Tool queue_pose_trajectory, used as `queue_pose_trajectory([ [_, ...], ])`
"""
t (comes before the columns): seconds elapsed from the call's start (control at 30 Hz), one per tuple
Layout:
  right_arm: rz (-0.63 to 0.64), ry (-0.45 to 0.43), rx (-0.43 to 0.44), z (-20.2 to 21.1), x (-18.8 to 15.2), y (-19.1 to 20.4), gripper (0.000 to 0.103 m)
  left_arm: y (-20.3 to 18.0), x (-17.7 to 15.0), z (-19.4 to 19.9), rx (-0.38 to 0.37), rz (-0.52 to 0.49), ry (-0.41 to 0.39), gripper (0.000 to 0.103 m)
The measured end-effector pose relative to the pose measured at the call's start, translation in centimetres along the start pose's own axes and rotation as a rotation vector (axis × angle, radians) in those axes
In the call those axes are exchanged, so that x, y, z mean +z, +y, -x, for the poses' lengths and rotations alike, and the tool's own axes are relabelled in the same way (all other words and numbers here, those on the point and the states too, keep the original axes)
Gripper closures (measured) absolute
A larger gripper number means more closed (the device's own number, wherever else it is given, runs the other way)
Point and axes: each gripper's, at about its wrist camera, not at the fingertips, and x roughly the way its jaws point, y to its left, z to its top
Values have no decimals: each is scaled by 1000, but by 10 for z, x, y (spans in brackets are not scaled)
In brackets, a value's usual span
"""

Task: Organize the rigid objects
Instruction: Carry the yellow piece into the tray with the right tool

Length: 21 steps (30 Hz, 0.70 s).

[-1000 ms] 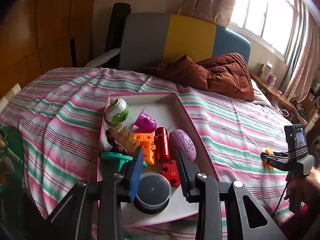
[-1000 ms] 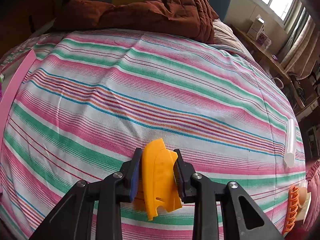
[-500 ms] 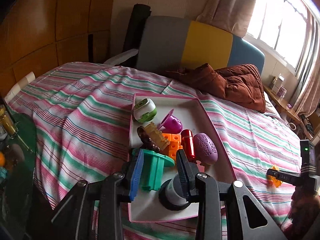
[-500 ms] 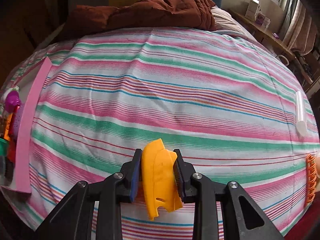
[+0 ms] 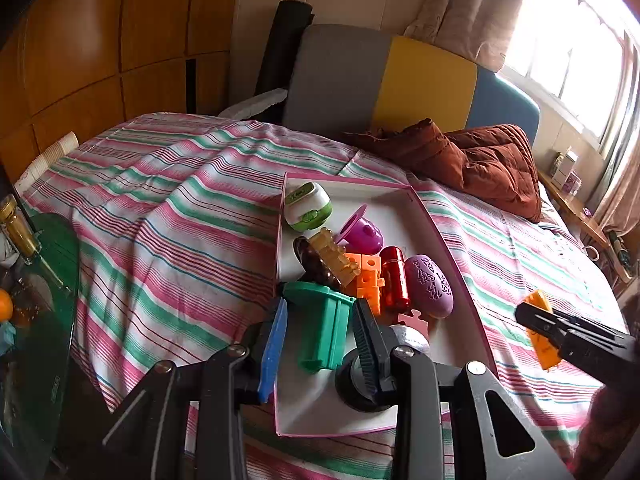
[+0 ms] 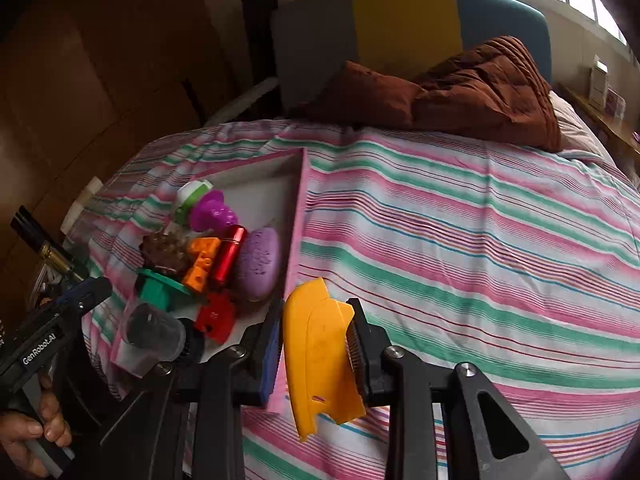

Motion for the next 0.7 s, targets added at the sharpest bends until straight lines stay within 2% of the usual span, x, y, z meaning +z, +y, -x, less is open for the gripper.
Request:
queue_pose_trajectory([
  [0.17, 45, 11, 45, -18, 0, 40, 73, 5, 0, -1, 2, 9, 2, 69],
  [0.33, 71, 45, 62, -39, -7, 58, 73, 10, -1, -3, 8, 17, 9, 69],
  [0.5, 97, 79, 1, -61, -17, 62, 73, 13, -3, -5, 10, 17, 19, 69],
  [0.7, 79, 95, 3, -62, -21, 53, 69, 9, -3, -8, 9, 4, 24, 69],
])
